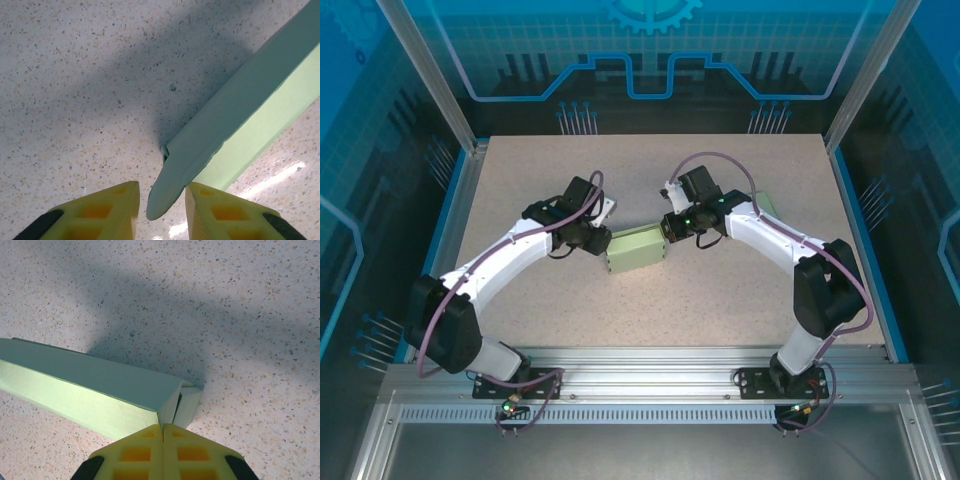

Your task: Fold the paper box

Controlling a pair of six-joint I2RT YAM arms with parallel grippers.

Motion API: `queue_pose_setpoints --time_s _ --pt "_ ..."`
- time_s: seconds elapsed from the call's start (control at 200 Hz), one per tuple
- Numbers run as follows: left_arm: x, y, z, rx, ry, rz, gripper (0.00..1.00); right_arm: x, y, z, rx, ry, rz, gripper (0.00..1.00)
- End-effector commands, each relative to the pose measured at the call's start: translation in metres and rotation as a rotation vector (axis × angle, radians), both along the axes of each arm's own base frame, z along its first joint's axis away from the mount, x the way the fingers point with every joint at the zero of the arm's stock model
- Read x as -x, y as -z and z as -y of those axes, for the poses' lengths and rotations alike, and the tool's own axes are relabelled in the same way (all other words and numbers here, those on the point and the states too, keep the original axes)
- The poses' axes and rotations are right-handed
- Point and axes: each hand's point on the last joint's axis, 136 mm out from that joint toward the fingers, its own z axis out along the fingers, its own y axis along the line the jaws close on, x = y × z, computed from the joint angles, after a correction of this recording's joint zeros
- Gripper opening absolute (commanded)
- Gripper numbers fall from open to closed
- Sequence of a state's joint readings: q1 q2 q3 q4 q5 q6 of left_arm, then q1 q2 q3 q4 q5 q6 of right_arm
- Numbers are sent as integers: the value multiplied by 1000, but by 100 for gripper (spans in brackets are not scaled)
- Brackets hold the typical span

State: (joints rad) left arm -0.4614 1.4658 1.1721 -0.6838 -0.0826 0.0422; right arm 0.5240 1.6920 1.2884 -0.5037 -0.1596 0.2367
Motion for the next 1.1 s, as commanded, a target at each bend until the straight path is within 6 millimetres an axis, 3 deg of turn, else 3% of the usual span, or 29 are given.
queue_pose_setpoints --time_s 0.0,0.31,0.415,0.475,0.575,0.65,0.795,0.96,1.096 --pt "-2 -13 8 47 -19 2 24 9 3 2 21 6 -22 0" --pt "1 -20 15 142 -94 -26 14 11 6 2 22 9 -28 0" --pt "4 -18 27 235 -108 -62 14 11 6 1 19 9 -24 0" --pt "8 -14 32 261 -113 -89 19 11 7 0 20 10 -22 0" --pt "13 -7 26 235 -132 -118 30 12 7 -1 20 8 -21 0" --pt "16 -2 21 211 -139 -127 29 12 6 -1 18 7 -19 0" --pt "18 0 17 188 -143 -129 18 12 6 -1 18 5 -18 0" --pt "19 1 7 127 -161 -128 29 13 6 0 22 7 -18 0" --pt "22 3 -2 83 -172 -131 31 13 7 0 22 10 -19 0"
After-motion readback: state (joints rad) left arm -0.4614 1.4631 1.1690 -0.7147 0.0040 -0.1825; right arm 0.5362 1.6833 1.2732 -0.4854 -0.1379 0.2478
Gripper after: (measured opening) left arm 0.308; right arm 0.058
